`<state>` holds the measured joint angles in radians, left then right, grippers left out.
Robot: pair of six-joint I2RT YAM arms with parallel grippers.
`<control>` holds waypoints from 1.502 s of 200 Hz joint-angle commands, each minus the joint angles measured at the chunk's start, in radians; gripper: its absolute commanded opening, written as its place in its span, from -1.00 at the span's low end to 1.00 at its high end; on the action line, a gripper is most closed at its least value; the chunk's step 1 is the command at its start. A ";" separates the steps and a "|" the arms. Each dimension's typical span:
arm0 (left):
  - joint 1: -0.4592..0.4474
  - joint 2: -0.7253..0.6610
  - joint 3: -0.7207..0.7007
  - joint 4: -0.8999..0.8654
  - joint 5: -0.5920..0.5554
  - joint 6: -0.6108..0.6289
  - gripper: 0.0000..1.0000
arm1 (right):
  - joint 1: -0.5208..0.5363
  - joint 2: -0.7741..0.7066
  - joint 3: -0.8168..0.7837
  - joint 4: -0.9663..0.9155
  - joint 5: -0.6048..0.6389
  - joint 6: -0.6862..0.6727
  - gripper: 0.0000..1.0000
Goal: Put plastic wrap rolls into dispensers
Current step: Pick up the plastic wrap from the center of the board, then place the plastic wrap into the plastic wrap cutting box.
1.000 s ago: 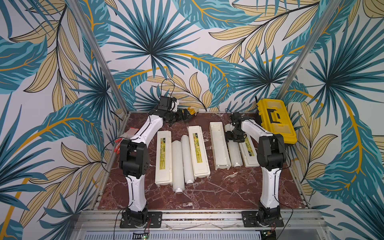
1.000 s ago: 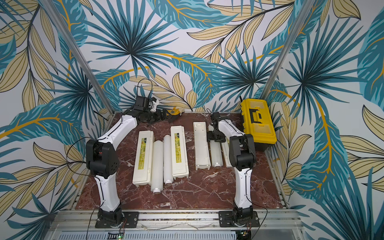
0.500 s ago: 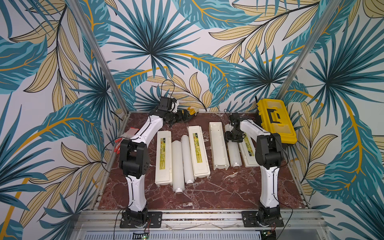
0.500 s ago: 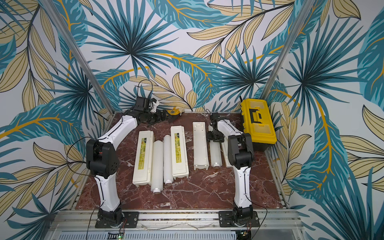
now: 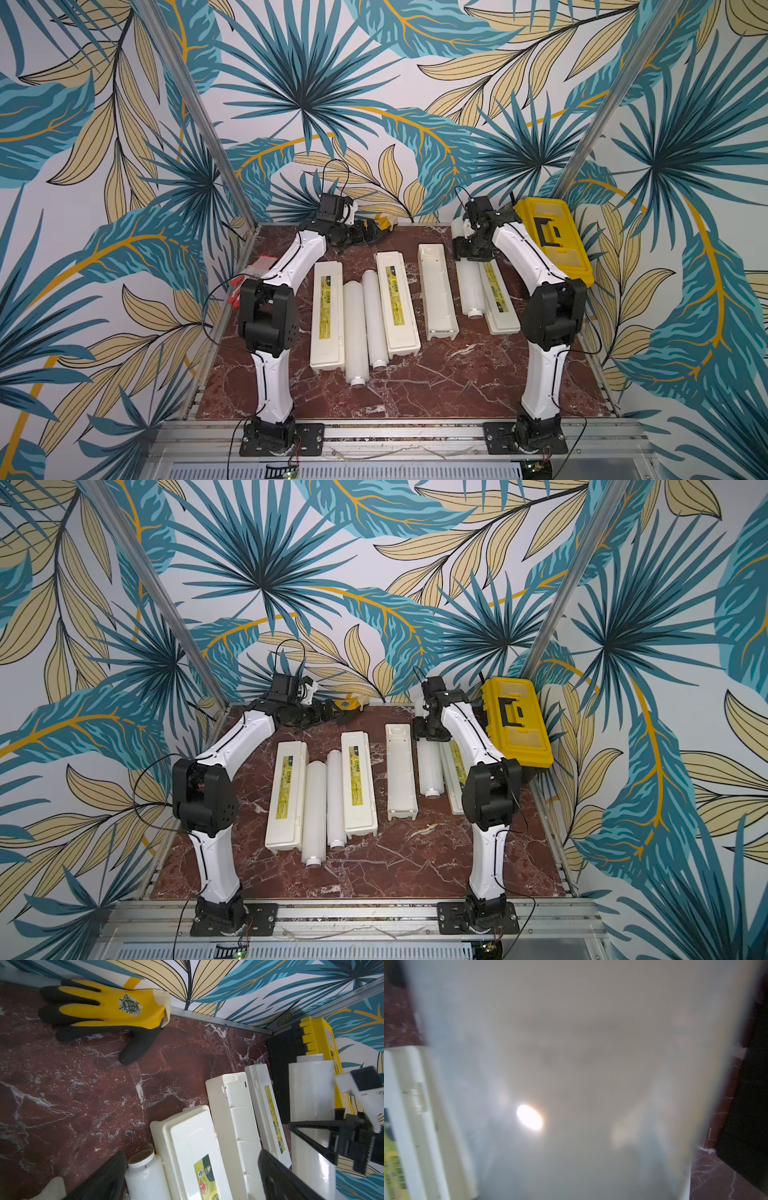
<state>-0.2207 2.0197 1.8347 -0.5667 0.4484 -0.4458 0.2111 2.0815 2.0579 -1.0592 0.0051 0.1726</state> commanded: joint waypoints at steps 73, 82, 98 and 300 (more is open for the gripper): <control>0.006 -0.030 -0.029 0.001 -0.013 0.002 0.99 | 0.092 0.045 0.057 0.092 -0.066 0.103 -0.43; 0.008 -0.031 -0.031 0.001 -0.013 0.002 0.99 | 0.097 0.049 0.044 0.108 -0.072 0.098 -0.43; 0.008 -0.030 -0.033 0.001 -0.007 0.000 0.99 | 0.099 0.058 0.019 0.136 -0.078 0.106 -0.44; 0.007 -0.039 -0.061 0.003 -0.003 -0.016 0.99 | 0.118 0.064 -0.215 0.131 -0.099 0.099 -0.44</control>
<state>-0.2188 2.0193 1.7977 -0.5663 0.4458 -0.4618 0.3233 2.1849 1.8465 -0.9157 -0.0792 0.2951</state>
